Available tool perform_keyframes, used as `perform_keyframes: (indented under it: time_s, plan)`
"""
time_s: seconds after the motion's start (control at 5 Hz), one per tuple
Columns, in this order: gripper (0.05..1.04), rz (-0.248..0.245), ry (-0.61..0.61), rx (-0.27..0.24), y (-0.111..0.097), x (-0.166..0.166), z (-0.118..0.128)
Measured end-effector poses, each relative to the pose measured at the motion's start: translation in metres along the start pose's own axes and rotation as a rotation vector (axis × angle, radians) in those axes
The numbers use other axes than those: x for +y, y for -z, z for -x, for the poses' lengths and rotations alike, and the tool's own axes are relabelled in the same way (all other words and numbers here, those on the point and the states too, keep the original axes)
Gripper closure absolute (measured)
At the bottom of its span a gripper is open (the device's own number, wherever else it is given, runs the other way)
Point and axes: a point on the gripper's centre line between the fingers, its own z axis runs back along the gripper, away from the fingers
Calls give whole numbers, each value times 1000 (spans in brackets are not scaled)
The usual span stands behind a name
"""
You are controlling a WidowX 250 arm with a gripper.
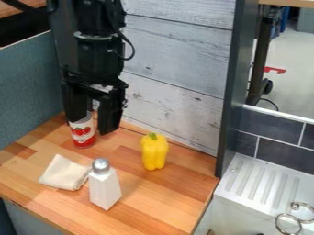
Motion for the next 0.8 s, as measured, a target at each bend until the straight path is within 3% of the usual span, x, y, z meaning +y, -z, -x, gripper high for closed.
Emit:
perform_keyframes:
  time_s: [0.2,0.4,0.6,0.8]
  plan:
    - [79,7,3,28,8,-1,0]
    - [79,41,37,27,28,-5,-8]
    - [79,44,60,23,40,-2,-13]
    - [79,62,62,57,57,0,-18]
